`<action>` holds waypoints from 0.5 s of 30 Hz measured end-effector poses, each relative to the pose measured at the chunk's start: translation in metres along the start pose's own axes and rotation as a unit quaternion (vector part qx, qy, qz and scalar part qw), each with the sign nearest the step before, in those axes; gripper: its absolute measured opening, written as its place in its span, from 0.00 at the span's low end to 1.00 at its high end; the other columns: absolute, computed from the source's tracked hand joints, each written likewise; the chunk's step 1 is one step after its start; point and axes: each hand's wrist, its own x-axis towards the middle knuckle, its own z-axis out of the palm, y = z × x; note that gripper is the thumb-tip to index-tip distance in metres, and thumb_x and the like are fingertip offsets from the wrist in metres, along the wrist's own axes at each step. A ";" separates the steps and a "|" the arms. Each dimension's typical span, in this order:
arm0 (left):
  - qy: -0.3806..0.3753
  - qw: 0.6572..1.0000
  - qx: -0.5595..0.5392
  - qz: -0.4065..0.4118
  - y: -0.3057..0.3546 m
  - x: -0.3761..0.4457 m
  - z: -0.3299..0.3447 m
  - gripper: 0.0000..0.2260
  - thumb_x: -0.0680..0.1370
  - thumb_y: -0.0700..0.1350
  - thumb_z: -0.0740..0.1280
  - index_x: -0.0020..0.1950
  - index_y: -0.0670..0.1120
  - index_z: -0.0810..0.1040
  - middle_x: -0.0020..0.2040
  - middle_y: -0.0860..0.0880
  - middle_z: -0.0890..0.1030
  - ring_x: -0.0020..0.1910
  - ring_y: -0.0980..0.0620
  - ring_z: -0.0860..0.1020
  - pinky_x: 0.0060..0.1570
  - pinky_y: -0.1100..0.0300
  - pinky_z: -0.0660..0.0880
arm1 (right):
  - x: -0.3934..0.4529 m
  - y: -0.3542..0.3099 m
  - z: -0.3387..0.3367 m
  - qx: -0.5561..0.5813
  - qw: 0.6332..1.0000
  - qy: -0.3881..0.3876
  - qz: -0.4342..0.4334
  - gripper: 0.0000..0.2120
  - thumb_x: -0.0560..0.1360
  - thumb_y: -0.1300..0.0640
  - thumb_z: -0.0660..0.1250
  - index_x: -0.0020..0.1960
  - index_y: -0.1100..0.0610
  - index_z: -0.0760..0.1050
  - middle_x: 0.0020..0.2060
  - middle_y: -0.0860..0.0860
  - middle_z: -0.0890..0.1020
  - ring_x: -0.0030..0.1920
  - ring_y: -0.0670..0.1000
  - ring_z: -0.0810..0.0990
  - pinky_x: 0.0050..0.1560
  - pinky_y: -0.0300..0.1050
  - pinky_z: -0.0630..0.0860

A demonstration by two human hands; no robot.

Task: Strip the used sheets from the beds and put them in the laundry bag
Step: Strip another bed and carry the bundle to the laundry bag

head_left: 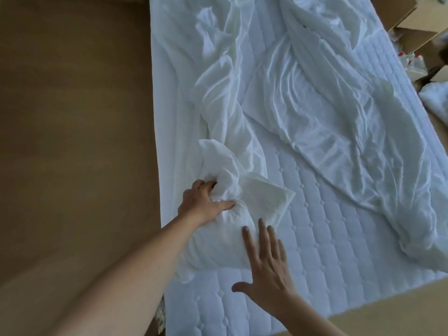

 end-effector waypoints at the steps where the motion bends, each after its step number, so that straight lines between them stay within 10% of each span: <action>1: -0.005 1.000 -0.009 -0.004 -0.004 0.007 0.000 0.48 0.64 0.76 0.71 0.79 0.57 0.66 0.78 0.54 0.64 0.75 0.44 0.68 0.71 0.45 0.70 | 0.011 0.002 0.005 -0.009 0.999 0.024 -0.027 0.76 0.54 0.30 0.82 0.84 0.48 0.35 0.82 0.63 0.41 0.81 0.68 0.46 0.74 0.72 0.63; 6: -0.027 0.988 -0.142 -0.047 -0.019 0.041 -0.006 0.46 0.57 0.80 0.72 0.71 0.61 0.75 0.65 0.57 0.80 0.64 0.48 0.78 0.67 0.48 0.75 | 0.094 0.035 0.005 -0.001 0.989 0.059 -0.132 0.74 0.51 0.36 0.85 0.84 0.41 0.42 0.81 0.60 0.54 0.77 0.72 0.61 0.66 0.71 0.73; 10: -0.051 0.973 -0.224 0.006 -0.025 0.028 -0.014 0.30 0.74 0.69 0.71 0.73 0.63 0.69 0.69 0.59 0.75 0.72 0.52 0.72 0.71 0.54 0.68 | 0.127 0.052 -0.007 0.063 0.990 0.026 -0.124 0.62 0.60 0.38 0.83 0.82 0.35 0.47 0.76 0.54 0.64 0.71 0.61 0.68 0.65 0.59 0.77; 15: -0.064 0.994 -0.082 0.045 -0.071 -0.047 0.014 0.64 0.56 0.65 0.83 0.78 0.73 0.40 0.81 0.64 0.44 0.80 0.63 0.45 0.78 0.59 0.50 | 0.144 0.068 -0.017 0.157 0.982 0.000 -0.107 0.52 0.63 0.41 0.83 0.80 0.38 0.59 0.66 0.51 0.77 0.65 0.57 0.77 0.64 0.48 0.71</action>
